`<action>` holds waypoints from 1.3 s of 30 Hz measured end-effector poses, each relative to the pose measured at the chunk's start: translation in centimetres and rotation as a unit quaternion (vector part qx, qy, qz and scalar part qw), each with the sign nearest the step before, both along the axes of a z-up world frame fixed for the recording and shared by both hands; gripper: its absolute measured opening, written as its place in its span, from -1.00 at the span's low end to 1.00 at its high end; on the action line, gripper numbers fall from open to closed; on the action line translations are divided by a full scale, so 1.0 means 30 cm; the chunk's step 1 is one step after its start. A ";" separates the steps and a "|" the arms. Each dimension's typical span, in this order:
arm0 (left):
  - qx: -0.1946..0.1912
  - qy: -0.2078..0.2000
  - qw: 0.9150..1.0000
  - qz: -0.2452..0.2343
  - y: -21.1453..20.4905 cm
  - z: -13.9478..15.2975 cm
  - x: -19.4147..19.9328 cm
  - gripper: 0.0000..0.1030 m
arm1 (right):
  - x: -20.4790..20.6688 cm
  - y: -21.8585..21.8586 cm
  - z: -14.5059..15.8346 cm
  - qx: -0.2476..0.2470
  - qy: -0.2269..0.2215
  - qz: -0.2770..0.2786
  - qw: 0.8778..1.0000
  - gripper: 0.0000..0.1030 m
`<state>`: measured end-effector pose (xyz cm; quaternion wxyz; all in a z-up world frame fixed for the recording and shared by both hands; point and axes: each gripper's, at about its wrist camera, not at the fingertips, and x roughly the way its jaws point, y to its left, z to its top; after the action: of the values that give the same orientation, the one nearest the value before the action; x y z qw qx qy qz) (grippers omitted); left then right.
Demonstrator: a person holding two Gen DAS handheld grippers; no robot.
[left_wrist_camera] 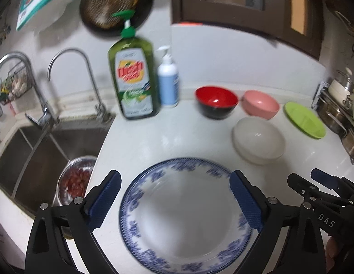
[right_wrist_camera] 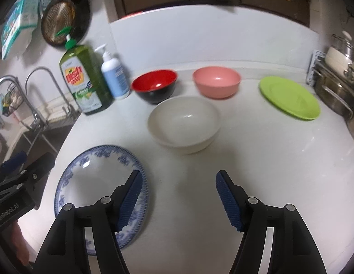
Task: Organize plates and bowls
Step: 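Lower the blue-floral plate onto the first plate and open both grippers, then move both grippers to the lime-green plate beside the pot rack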
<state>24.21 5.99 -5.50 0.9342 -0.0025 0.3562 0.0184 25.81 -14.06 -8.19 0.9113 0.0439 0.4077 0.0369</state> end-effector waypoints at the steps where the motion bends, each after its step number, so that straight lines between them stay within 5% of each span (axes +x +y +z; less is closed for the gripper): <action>1: 0.001 -0.006 1.000 -0.004 -0.022 0.014 0.004 0.89 | -0.001 -0.015 0.008 0.000 -0.003 -0.003 1.000 0.32; 24: 0.018 -0.084 0.992 -0.095 -0.496 0.165 0.145 0.89 | 0.052 -0.467 0.161 -0.024 -0.071 -0.104 0.992 0.32; 39: -0.009 -0.068 0.988 -0.140 -0.746 0.209 0.360 0.90 | 0.183 -0.711 0.198 -0.036 -0.085 -0.143 0.985 0.32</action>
<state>35.01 -16.38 0.76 0.9495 0.0377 0.2890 -0.1165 31.31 -35.39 -2.25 0.9393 0.0661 0.3198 -0.1049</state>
